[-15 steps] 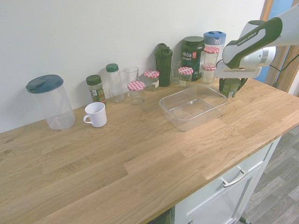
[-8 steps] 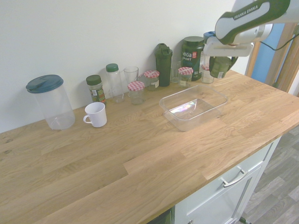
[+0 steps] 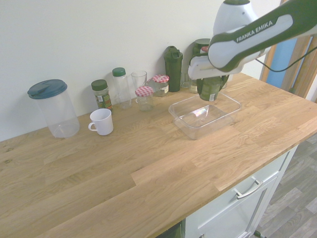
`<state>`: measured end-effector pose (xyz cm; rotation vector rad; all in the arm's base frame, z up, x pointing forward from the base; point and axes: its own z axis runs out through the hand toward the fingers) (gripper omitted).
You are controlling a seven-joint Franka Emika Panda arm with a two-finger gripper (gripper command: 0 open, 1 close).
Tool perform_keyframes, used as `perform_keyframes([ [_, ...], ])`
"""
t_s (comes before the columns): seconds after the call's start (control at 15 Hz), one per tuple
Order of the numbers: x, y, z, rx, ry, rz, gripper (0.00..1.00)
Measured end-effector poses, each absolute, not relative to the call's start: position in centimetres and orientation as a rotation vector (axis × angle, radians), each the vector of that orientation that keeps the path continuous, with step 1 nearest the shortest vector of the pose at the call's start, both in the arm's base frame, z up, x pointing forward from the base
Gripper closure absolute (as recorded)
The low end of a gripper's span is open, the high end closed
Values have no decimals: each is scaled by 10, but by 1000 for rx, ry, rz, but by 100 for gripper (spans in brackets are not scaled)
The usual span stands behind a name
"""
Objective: Put the cereal into the container
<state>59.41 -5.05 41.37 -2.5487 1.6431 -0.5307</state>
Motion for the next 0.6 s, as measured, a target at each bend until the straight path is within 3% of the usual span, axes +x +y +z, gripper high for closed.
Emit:
perform_keyframes([
  [0.47, 596, -40, 361, -2586, 1643, -492, 100],
  [0.53, 598, -41, 360, -2584, 1646, -490, 0],
  [0.6, 598, -41, 360, -2581, 1648, -489, 0],
])
